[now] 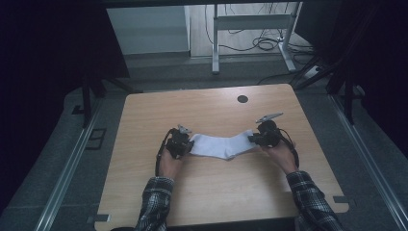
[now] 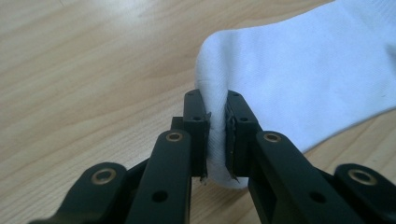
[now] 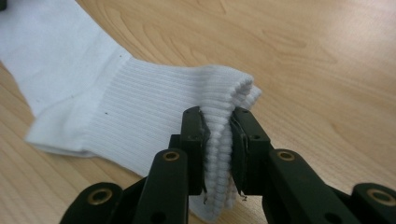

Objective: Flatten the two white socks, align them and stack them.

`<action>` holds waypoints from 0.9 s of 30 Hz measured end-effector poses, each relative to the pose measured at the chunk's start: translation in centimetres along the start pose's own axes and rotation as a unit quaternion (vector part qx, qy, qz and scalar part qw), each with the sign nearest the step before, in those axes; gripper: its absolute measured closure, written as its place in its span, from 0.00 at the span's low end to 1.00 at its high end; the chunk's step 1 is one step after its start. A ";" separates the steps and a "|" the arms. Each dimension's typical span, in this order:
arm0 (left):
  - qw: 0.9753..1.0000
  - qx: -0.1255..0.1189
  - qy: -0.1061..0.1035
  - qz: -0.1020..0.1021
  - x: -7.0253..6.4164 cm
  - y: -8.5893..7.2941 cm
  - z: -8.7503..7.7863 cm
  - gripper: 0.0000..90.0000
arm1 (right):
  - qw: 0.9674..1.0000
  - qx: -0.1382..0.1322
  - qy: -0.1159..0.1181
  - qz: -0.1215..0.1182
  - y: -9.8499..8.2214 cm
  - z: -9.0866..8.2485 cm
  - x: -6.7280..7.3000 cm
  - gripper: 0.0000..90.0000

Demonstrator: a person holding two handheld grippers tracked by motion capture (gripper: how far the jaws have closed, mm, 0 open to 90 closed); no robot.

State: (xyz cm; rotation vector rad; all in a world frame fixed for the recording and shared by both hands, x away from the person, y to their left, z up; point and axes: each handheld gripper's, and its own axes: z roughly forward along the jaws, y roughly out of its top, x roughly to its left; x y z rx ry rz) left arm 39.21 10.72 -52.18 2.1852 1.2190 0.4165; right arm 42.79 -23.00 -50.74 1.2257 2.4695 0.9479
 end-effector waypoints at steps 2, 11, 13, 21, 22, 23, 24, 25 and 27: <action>1.000 0.004 0.001 -0.002 0.1 -0.1 0.4 0.90 | 1.000 0.005 -0.002 0.003 -0.4 0.5 -0.2 0.81; 0.999 -0.013 0.013 -0.030 0.5 -0.3 0.6 0.71 | 1.000 -0.002 -0.011 0.001 -1.0 0.9 -0.6 0.62; 0.999 -0.017 0.015 -0.034 0.5 -0.3 0.6 0.66 | 1.000 -0.004 -0.013 0.000 -1.1 0.8 -0.6 0.58; 0.999 -0.027 0.021 -0.033 0.2 0.1 -0.1 0.49 | 1.000 -0.018 -0.006 0.000 -1.0 0.3 -0.4 0.43; 0.999 -0.031 0.019 -0.036 0.2 0.1 -0.2 0.47 | 1.000 -0.022 -0.003 0.002 -1.0 0.1 -0.4 0.42; 0.999 -0.033 0.017 -0.040 0.2 0.2 -0.3 0.44 | 1.000 -0.024 0.001 0.006 -1.0 0.0 -0.3 0.40; 0.998 -0.036 0.010 -0.041 0.3 0.1 -0.4 0.42 | 1.000 -0.027 0.003 0.007 -1.0 -0.2 -0.3 0.39; 0.998 -0.040 -0.001 -0.047 0.3 0.1 -0.5 0.40 | 1.000 -0.029 0.003 0.004 -1.0 -0.3 -0.3 0.38; 0.998 -0.043 -0.010 -0.053 0.3 0.0 -0.7 0.36 | 1.000 -0.029 0.003 0.003 -1.0 -0.7 -0.1 0.36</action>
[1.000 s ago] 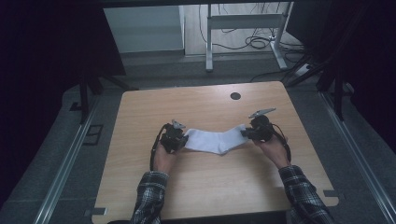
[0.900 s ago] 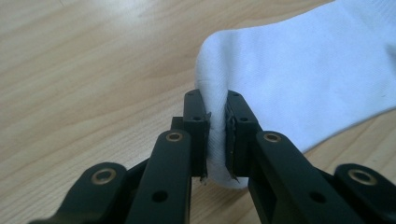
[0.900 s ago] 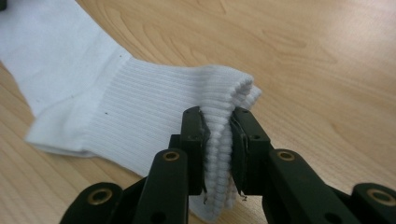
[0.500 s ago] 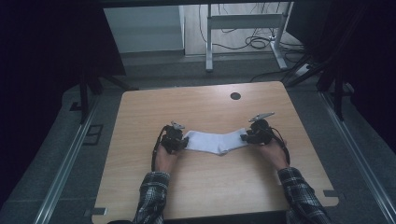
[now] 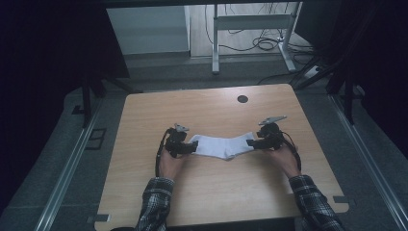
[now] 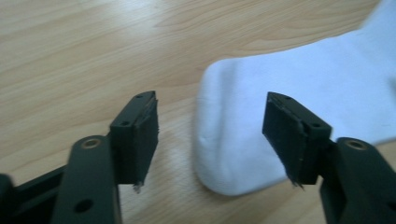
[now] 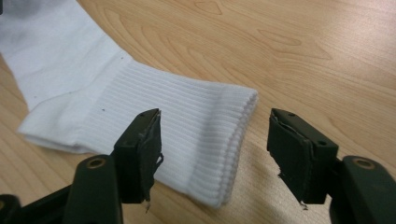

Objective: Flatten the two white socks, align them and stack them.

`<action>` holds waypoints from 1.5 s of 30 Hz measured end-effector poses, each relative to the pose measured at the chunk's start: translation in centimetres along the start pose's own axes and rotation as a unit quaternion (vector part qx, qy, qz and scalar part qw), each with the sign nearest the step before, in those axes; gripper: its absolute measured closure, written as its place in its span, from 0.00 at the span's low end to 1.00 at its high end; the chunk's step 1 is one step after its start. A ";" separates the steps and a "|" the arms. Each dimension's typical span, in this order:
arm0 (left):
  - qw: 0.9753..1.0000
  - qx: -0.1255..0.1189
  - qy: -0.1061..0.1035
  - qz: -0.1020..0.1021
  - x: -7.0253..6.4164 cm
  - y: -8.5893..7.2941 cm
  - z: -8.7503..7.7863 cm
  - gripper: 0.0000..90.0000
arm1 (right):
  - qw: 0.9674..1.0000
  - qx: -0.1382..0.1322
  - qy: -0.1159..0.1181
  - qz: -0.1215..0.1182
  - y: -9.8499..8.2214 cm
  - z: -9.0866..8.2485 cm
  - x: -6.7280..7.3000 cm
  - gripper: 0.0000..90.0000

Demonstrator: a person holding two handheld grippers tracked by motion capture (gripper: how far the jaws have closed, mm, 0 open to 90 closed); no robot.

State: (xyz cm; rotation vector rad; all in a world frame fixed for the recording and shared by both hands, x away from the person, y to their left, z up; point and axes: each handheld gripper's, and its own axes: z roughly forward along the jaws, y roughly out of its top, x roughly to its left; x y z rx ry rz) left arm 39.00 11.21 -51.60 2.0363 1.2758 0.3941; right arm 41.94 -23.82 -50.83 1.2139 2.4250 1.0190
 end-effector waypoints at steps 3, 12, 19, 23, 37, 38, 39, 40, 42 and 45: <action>1.000 -0.009 -0.014 -0.002 -0.1 -0.2 -0.5 0.32 | 1.000 -0.011 0.007 -0.002 0.1 -0.6 0.2 0.32; 0.998 -0.015 -0.053 0.008 -0.6 -0.7 -2.4 0.26 | 1.000 -0.007 0.011 -0.025 -0.1 -2.2 1.1 0.23; 0.998 -0.020 -0.052 0.033 -1.3 -1.1 -4.2 0.20 | 0.999 -0.012 0.015 -0.036 -0.6 -3.8 1.4 0.19; 0.997 -0.031 -0.050 0.050 -1.8 -1.6 -5.3 0.17 | 0.999 -0.016 0.020 -0.039 -1.0 -4.6 1.7 0.18; 0.995 -0.045 -0.051 0.076 -2.5 -4.7 -8.2 0.15 | 0.997 -0.029 0.019 -0.063 -3.0 -7.1 2.9 0.12; 0.995 -0.044 -0.052 0.075 -2.4 -5.0 -8.4 0.15 | 0.997 -0.030 0.020 -0.063 -3.2 -7.3 3.0 0.12; 0.995 -0.043 -0.052 0.074 -2.4 -5.3 -8.5 0.15 | 0.997 -0.030 0.019 -0.063 -3.4 -7.4 3.0 0.12; 0.995 -0.042 -0.052 0.073 -2.3 -5.7 -8.6 0.15 | 0.997 -0.030 0.018 -0.062 -3.6 -7.5 3.1 0.12; 0.995 -0.040 -0.051 0.070 -2.2 -6.4 -8.8 0.15 | 0.997 -0.030 0.020 -0.064 -4.0 -7.7 3.2 0.11; 0.996 -0.036 -0.047 0.067 -1.9 -7.4 -9.0 0.14 | 0.997 -0.029 0.021 -0.065 -4.7 -7.9 3.4 0.11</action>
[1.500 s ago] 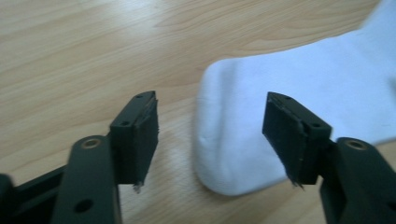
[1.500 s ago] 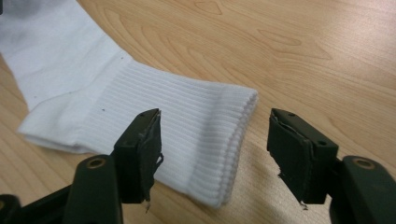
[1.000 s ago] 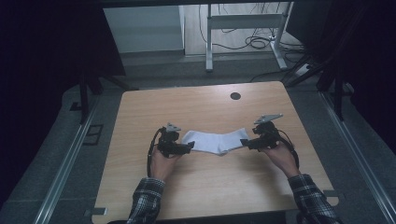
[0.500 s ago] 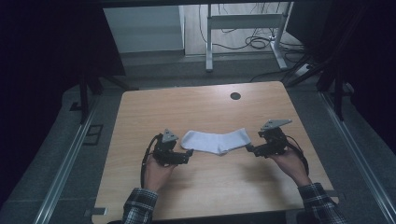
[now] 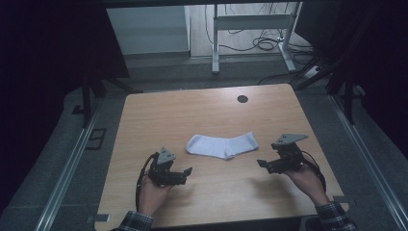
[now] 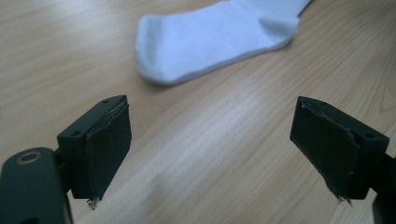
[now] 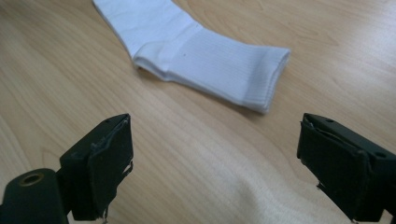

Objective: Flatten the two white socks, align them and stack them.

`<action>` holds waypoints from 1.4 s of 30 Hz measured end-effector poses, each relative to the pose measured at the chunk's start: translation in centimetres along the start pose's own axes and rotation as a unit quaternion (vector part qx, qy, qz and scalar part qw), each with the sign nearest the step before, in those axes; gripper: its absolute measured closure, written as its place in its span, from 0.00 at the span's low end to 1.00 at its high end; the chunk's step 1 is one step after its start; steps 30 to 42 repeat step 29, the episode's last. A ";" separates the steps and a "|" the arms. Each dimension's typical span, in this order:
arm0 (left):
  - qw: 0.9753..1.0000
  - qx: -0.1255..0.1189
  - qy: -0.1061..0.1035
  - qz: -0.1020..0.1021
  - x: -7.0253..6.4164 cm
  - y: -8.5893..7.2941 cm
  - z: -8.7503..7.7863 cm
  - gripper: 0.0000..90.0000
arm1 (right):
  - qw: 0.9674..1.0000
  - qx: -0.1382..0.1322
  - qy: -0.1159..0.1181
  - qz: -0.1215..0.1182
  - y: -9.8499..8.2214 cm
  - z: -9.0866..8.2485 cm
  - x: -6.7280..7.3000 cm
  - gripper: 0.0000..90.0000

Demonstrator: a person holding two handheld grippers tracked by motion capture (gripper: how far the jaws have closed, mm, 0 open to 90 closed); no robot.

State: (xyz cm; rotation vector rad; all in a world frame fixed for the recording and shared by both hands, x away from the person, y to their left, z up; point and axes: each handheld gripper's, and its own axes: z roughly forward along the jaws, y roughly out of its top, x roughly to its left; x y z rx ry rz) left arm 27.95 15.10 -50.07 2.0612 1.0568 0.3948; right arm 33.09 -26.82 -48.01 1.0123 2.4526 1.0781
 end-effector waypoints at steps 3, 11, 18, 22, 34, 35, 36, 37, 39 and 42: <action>1.000 0.003 0.001 -0.004 0.1 -0.9 -0.3 0.14 | 1.000 0.003 0.000 -0.004 -0.7 -0.1 0.3 0.11; 1.000 0.012 0.004 -0.010 0.0 -3.0 -0.7 0.14 | 1.000 0.007 0.002 -0.003 -2.6 0.2 0.5 0.11; 0.999 0.034 -0.001 -0.005 -0.1 -4.4 0.1 0.14 | 1.000 0.028 0.004 -0.002 -4.6 1.6 0.3 0.09; 0.999 0.049 0.001 0.007 -0.3 -4.8 0.8 0.14 | 0.999 0.040 0.004 -0.008 -5.4 2.4 0.2 0.07; 0.998 0.054 0.000 0.025 -0.7 -4.9 1.1 0.13 | 1.000 0.025 -0.002 -0.012 -6.0 2.6 0.3 0.05; 0.998 0.054 0.000 0.025 -0.7 -4.9 1.1 0.13 | 1.000 0.025 -0.002 -0.012 -6.0 2.6 0.3 0.05; 0.998 0.054 0.000 0.025 -0.7 -4.9 1.1 0.13 | 1.000 0.025 -0.002 -0.012 -6.0 2.6 0.3 0.05; 0.998 0.054 0.000 0.025 -0.7 -4.9 1.1 0.13 | 1.000 0.025 -0.002 -0.012 -6.0 2.6 0.3 0.05; 0.998 0.054 0.000 0.025 -0.7 -4.9 1.1 0.13 | 1.000 0.025 -0.002 -0.012 -6.0 2.6 0.3 0.05; 0.998 0.054 0.000 0.025 -0.7 -4.9 1.1 0.13 | 1.000 0.025 -0.002 -0.012 -6.0 2.6 0.3 0.05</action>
